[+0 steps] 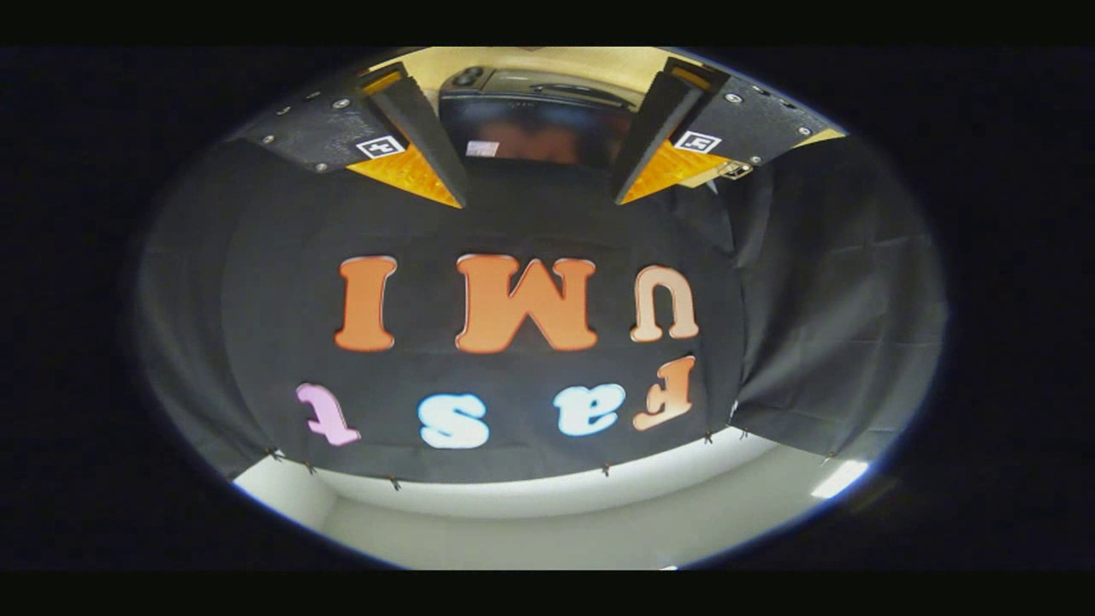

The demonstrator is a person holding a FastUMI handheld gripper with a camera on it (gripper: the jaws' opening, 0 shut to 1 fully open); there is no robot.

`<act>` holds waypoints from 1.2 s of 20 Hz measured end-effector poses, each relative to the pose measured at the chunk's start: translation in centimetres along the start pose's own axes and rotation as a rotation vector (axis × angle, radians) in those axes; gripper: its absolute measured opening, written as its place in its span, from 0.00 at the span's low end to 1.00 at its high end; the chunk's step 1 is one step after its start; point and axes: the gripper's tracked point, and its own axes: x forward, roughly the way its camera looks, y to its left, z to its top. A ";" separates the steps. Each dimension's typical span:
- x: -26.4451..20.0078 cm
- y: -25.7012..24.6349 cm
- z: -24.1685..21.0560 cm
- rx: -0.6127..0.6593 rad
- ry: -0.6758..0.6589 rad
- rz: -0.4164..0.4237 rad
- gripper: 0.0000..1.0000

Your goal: Open the toaster oven, put the food inside, and close the toaster oven door.

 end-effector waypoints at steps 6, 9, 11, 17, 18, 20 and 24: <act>-1.5 0.9 4.9 -0.117 -0.154 -0.009 0.98; -2.4 1.4 6.0 -0.090 -0.180 0.004 0.99; -2.9 1.1 6.3 -0.078 -0.194 0.009 0.99; -3.9 -0.9 5.7 -0.047 -0.199 -0.021 0.99; -3.9 -1.1 5.7 -0.041 -0.204 -0.024 0.99; -4.0 -1.5 5.6 -0.031 -0.207 -0.030 0.99; -4.0 -1.3 5.4 -0.013 -0.192 -0.022 0.99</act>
